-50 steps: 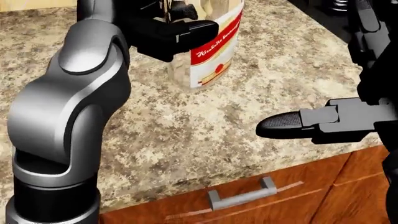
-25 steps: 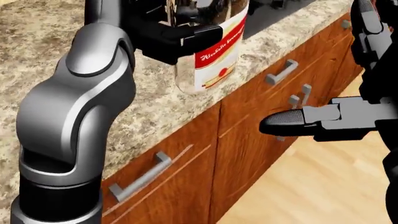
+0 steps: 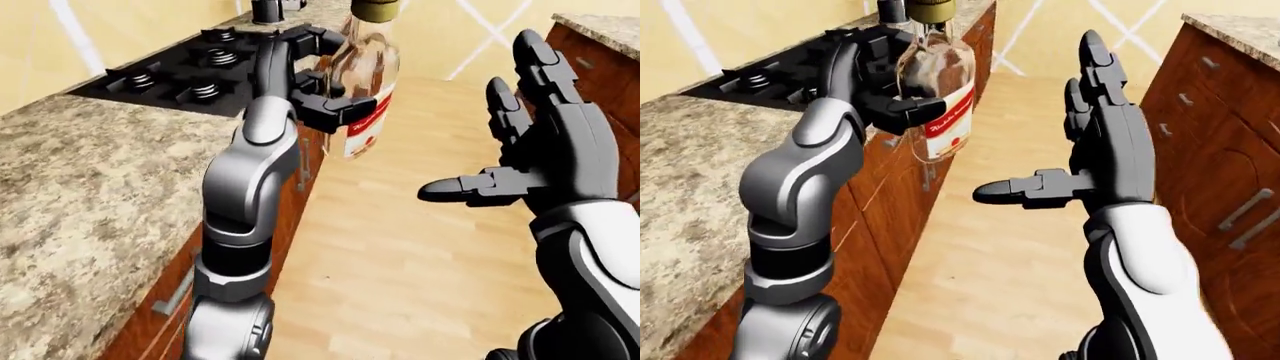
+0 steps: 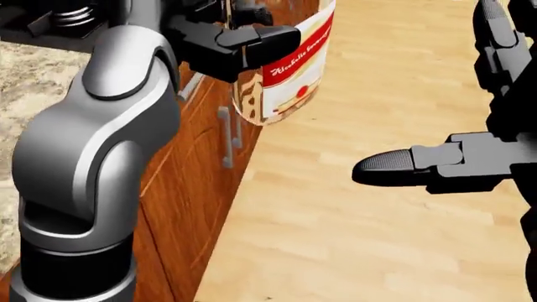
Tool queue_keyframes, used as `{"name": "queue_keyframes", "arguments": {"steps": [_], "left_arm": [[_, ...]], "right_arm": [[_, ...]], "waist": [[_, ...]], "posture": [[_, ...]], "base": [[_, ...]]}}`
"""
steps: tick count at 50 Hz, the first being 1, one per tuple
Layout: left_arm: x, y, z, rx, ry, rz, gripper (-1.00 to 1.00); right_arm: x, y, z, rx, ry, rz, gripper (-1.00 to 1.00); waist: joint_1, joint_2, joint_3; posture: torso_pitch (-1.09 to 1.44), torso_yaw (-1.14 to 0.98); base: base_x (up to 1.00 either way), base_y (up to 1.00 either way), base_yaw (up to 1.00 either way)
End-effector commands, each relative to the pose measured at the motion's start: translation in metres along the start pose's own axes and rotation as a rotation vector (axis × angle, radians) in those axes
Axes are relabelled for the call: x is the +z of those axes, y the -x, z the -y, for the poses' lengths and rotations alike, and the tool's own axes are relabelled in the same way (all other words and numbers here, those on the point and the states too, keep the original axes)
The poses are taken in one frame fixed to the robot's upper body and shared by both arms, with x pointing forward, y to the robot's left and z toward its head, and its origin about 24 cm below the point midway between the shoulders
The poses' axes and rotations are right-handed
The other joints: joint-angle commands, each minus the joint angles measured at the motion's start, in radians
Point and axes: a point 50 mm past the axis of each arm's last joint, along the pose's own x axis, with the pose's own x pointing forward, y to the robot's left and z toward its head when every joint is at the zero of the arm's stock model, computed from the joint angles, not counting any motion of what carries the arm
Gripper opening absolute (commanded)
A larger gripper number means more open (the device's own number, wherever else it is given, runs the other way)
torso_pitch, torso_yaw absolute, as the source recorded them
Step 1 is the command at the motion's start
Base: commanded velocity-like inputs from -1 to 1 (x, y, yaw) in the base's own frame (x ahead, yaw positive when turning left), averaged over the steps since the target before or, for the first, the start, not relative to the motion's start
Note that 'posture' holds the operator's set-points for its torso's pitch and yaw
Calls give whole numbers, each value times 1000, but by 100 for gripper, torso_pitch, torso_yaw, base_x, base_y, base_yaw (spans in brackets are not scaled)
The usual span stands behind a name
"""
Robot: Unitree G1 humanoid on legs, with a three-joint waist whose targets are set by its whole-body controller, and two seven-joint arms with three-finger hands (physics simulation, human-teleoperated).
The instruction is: Move the drinks to the dining counter.
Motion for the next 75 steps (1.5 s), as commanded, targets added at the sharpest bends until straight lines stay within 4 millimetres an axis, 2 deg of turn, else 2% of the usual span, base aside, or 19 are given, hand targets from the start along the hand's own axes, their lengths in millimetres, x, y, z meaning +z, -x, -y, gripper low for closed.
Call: {"name": "queue_keyframes", "arguments": {"steps": [1,8,11,23,25,26,27,28,30,34,41,52,55,57,63,67,69,74,75], "left_arm": [[26,6,9,-43,20,124,-100],[27,8,10,-45,20,126,-100],[28,7,10,-46,22,125,-100],[28,8,13,-55,18,124,-100],[29,8,13,-55,19,126,-100],[29,8,13,-55,19,127,-100],[30,8,13,-55,19,128,-100],[30,8,13,-55,19,130,-100],[31,8,12,-54,19,130,-100],[32,9,12,-54,20,133,-100],[31,8,12,-53,23,132,-100],[29,9,12,-57,26,130,-100],[28,9,12,-58,25,131,-100],[28,8,13,-61,23,131,-100],[29,9,12,-68,39,125,-100],[32,9,10,-62,38,129,-100],[32,8,9,-62,37,131,-100],[36,9,9,-60,35,137,-100],[36,9,9,-60,35,138,-100]], "right_arm": [[13,1,4,-34,8,83,100],[12,3,5,-36,8,81,100],[14,4,6,-36,8,82,100],[14,5,8,-43,6,83,100],[15,5,9,-44,6,84,100],[15,4,9,-44,6,85,100],[16,4,9,-44,7,86,100],[16,5,10,-46,7,87,100],[16,5,12,-50,8,87,100],[17,6,12,-52,9,87,100],[18,5,12,-52,9,87,100],[14,6,13,-54,8,83,100],[13,6,12,-54,8,81,100],[13,6,12,-52,11,83,100],[12,5,7,-40,14,79,100],[13,5,9,-47,13,79,100],[14,4,9,-50,13,82,100],[16,4,9,-56,19,88,100],[19,5,8,-54,15,114,100]], "waist": [[-8,-8,-31],[3,-99,-27],[-4,-183,-46],[-7,-49,-8],[-7,5,-25],[-3,43,-59],[9,-9,-14],[1,1,-10],[-2,-10,-31],[-1,-53,-26],[-3,-173,-52],[-6,-51,-7],[-6,21,-40],[-3,2,-12],[-3,-55,-27],[3,-115,-29],[-1,-174,-42],[10,-128,-30],[8,-75,-13]], "posture": [[0,0],[0,0],[0,0],[0,0],[0,0],[0,0],[0,0],[0,0],[0,0],[0,0],[0,0],[0,0],[0,0],[0,0],[0,0],[0,0],[0,0],[0,0],[0,0]], "base": [[-6,0,-100],[-6,0,-100],[-6,0,-100],[-6,0,-100],[-7,0,-100],[-6,0,-100],[-5,0,-100],[-6,0,-100],[-6,0,-100],[-6,0,-100],[-6,0,-100],[-6,0,-100],[-6,0,-100],[-6,0,-100],[-6,0,-100],[-6,0,-100],[-6,0,-100],[-5,-18,-80],[0,-16,0]]}}
